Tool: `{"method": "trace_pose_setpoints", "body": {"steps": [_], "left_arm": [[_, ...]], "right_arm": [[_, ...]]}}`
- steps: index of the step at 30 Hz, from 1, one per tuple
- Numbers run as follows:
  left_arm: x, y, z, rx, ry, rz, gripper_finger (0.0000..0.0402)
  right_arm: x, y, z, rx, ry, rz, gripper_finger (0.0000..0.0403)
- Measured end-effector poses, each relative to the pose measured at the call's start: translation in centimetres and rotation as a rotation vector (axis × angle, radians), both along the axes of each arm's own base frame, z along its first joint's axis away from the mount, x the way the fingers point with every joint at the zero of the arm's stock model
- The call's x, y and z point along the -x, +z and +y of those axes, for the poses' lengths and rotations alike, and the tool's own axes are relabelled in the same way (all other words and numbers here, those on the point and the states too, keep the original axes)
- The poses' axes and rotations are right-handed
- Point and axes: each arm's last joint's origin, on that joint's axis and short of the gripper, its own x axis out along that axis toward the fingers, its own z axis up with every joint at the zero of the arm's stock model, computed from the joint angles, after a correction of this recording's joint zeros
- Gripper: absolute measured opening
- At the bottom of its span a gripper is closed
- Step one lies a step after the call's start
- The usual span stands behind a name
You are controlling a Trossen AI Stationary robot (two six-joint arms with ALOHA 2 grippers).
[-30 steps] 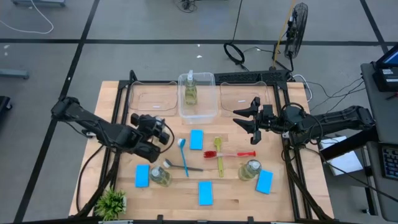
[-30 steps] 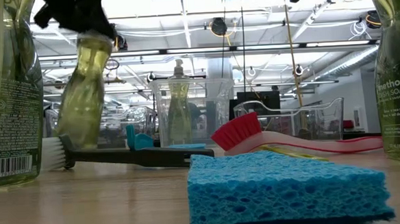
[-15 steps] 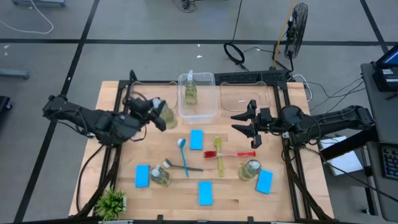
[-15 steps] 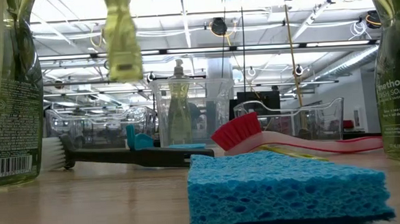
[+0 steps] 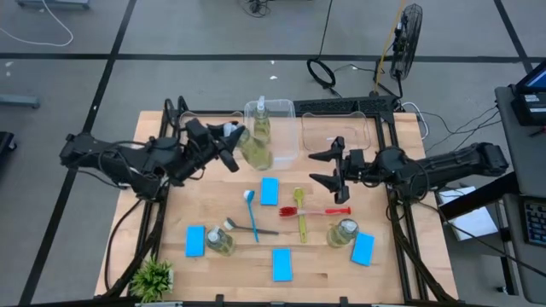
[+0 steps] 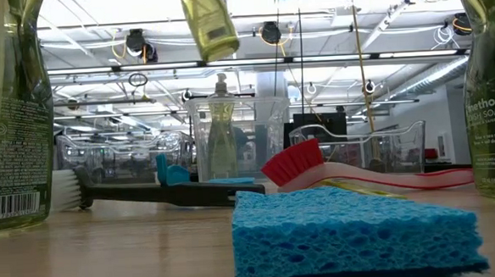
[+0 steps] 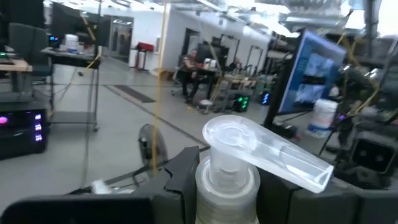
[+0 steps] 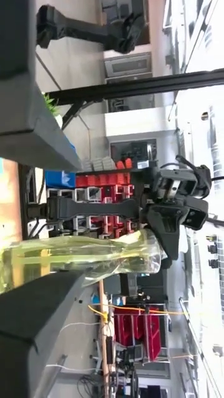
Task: Pick & Place Kitchen Sink Supplies
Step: Put the yellow dish soap into the white bin
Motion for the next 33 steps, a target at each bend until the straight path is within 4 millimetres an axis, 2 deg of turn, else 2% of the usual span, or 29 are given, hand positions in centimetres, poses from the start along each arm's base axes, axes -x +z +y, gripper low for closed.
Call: {"method": "trace_pose_setpoints", "body": {"steps": [4,11,22,26,33], "left_arm": [[-1.5,0.4,0.2,-0.005,-0.048,-0.025,0.0115],[-4.4,1.9,0.2,-0.045,-0.112,-0.024,0.0115],[-7.6,3.0,-0.3,-0.062,-0.156,0.043,0.0115],[-8.5,2.8,-0.4,-0.067,-0.174,0.051,0.0115],[-9.2,2.5,-0.2,-0.032,-0.233,0.028,0.0115]], "right_arm": [[-1.1,1.3,0.1,0.046,-0.013,0.014,0.0299],[-3.4,3.0,0.0,0.100,-0.074,0.203,0.0326],[-4.0,5.7,-1.2,0.092,-0.118,0.209,0.0355],[-4.4,5.9,-1.1,0.079,-0.091,0.202,0.0355],[-5.7,4.8,-1.2,0.075,-0.094,0.236,0.0355]]}}
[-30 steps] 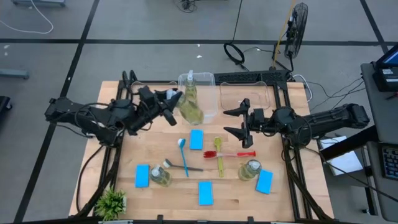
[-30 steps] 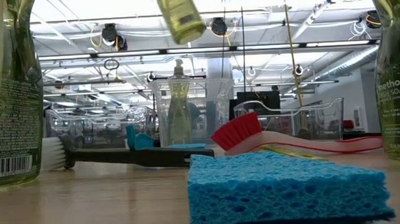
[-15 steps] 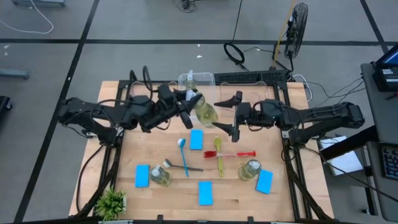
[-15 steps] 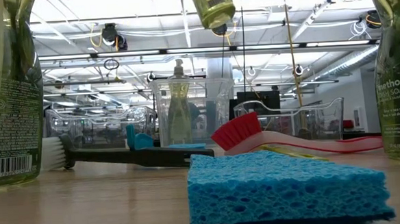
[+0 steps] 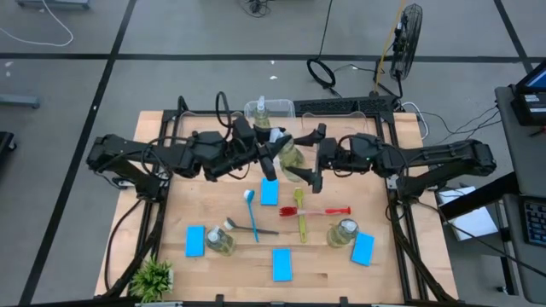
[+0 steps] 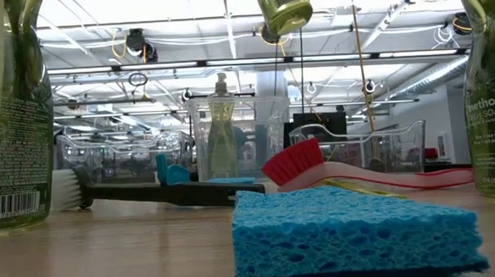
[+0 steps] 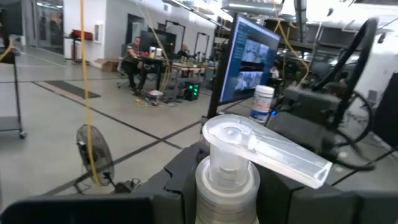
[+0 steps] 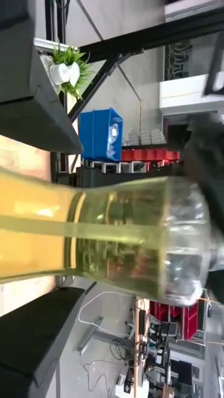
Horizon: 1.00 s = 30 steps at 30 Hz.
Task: Pick & Place Kitchen Sink Supplies
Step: Put the yellow dish soap into the white bin
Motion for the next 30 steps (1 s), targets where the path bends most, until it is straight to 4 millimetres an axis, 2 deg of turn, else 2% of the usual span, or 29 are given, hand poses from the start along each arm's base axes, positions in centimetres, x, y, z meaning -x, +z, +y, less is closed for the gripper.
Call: {"method": "trace_pose_setpoints", "body": {"steps": [11,22,30], "left_arm": [[-0.9,-1.0,-0.2,0.019,-0.042,0.028,0.0115],[-1.2,-1.3,-0.2,0.028,-0.057,0.035,0.0115],[-1.4,-1.4,0.1,0.048,-0.090,0.026,0.0115]], "right_arm": [[-0.5,0.0,-0.1,-0.011,0.019,-0.035,0.0353],[-0.5,-0.1,-0.1,-0.055,0.020,-0.025,0.0328],[-0.7,-0.6,-0.1,-0.082,0.020,0.011,0.0324]]}}
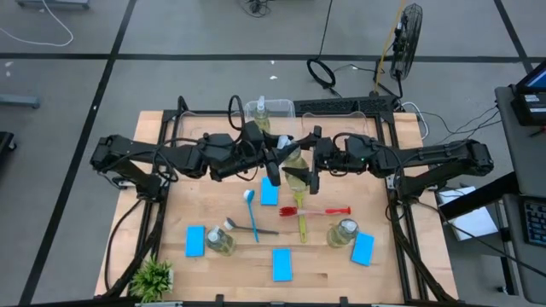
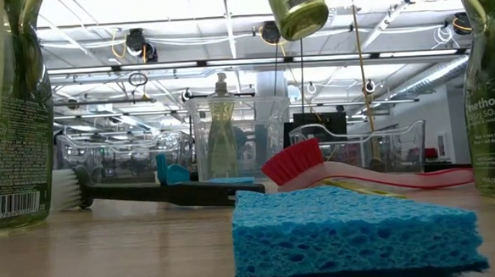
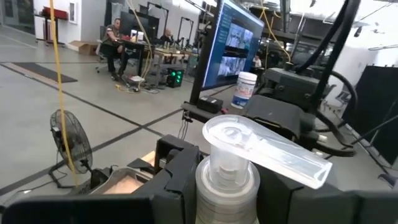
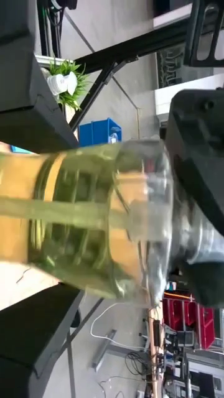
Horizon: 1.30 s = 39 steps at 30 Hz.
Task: Pick & Place Kitchen Sink Supplies
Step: Put the yellow dish soap into the white bin
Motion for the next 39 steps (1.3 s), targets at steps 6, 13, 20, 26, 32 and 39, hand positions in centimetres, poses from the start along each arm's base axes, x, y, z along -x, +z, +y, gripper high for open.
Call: {"method": "trace_pose_setpoints", "body": {"steps": [6,13,20,26,32,39], "left_arm": [[0.0,0.0,0.0,-0.002,-0.008,0.006,0.0115],[0.0,-0.1,0.1,0.003,-0.014,0.005,0.0115],[0.0,-0.1,0.1,0.005,-0.009,0.011,0.0114],[0.0,-0.1,0.0,-0.002,-0.018,0.006,0.0151],[0.1,0.2,0.1,-0.037,-0.005,0.008,0.0246],[1.3,1.3,0.3,-0.110,0.046,0.011,0.0308]], "right_arm": [[0.0,-0.1,0.0,-0.024,-0.001,0.008,0.0296],[0.0,-0.1,0.0,-0.026,0.005,0.010,0.0222],[0.0,-0.2,0.0,-0.046,0.021,0.016,0.0180],[0.0,-0.2,0.1,-0.053,0.026,0.021,0.0183],[0.0,-0.5,0.1,-0.051,0.025,0.041,0.0181],[0.0,-0.6,-0.1,-0.028,-0.008,0.043,0.0181]]}}
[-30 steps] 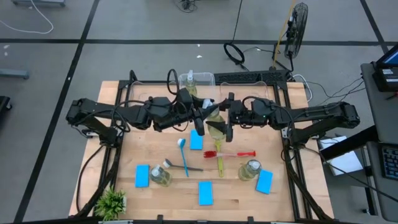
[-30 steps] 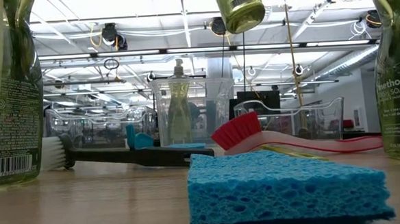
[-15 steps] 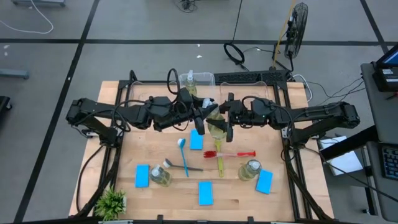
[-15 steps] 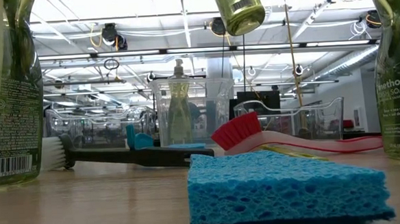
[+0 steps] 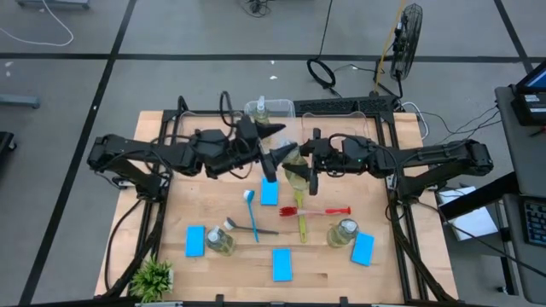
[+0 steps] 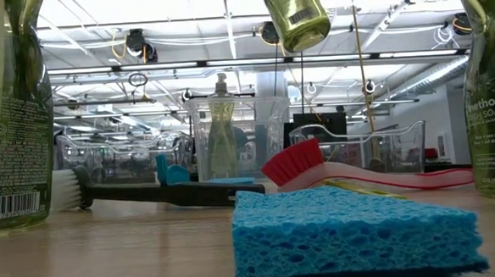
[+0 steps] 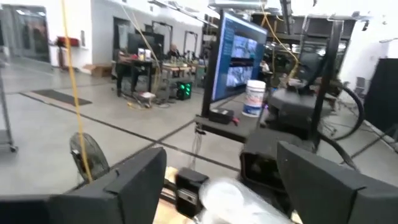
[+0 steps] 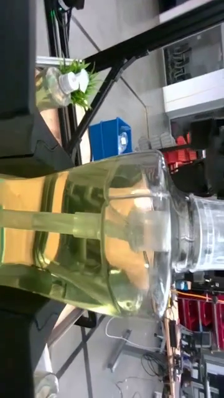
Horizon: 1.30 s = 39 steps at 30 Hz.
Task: Pick & Place Kitchen Sink Supplies
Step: Put the yellow dish soap into the white bin
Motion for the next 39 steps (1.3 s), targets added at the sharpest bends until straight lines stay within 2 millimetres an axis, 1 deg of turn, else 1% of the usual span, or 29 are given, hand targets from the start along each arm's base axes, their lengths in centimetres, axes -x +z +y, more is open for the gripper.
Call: {"method": "trace_pose_setpoints", "body": {"steps": [6,9,15,21,24,28,31,33,39], "left_arm": [[1.7,0.8,-0.1,-0.035,0.079,0.046,0.0329],[2.6,0.9,-0.3,-0.048,0.114,0.097,0.0328],[3.8,0.6,-0.5,-0.069,0.170,0.196,0.0315],[4.9,-0.4,-0.8,-0.085,0.177,0.340,0.0305],[5.6,-1.0,-0.9,-0.039,0.175,0.397,0.0307],[6.6,-1.9,-0.6,0.015,0.193,0.484,0.0316],[7.3,-2.4,-0.4,0.046,0.224,0.533,0.0322],[8.1,-2.5,-0.2,0.062,0.270,0.556,0.0325],[10.7,-1.9,0.6,0.082,0.356,0.564,0.0325]], "right_arm": [[0.0,0.2,-0.9,0.007,-0.028,-0.014,0.0182],[0.0,0.2,-1.6,0.009,-0.053,-0.020,0.0181],[0.2,0.8,-3.2,0.030,-0.109,-0.072,0.0183],[0.5,1.7,-5.1,0.049,-0.148,-0.154,0.0184],[0.7,1.7,-6.1,0.059,-0.160,-0.160,0.0184],[0.2,1.8,-7.4,0.077,-0.155,-0.225,0.0184],[-0.4,1.3,-8.4,0.089,-0.135,-0.244,0.0185],[-1.0,0.7,-9.1,0.094,-0.125,-0.243,0.0185],[-2.3,-1.2,-11.7,0.114,-0.131,-0.258,0.0186]]}}
